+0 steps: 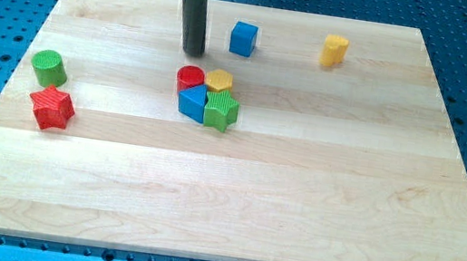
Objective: Move the cube close to the red circle
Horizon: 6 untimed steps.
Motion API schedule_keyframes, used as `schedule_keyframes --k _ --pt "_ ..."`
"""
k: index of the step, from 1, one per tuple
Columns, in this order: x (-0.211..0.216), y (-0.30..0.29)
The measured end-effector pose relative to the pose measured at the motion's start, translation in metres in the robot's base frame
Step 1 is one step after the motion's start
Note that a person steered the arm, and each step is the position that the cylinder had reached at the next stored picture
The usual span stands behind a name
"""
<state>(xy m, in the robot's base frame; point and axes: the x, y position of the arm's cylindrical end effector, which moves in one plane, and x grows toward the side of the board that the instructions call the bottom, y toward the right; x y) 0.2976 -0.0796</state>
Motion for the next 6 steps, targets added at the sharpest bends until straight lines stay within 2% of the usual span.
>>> schedule_keyframes --k 1,2,3,4,5,6 --pt "-0.058 -0.036" --pt "-0.083 0.074" --pt "-0.020 0.104" --pt "0.026 0.018" --pt "0.042 -0.017" --pt "0.029 -0.017"
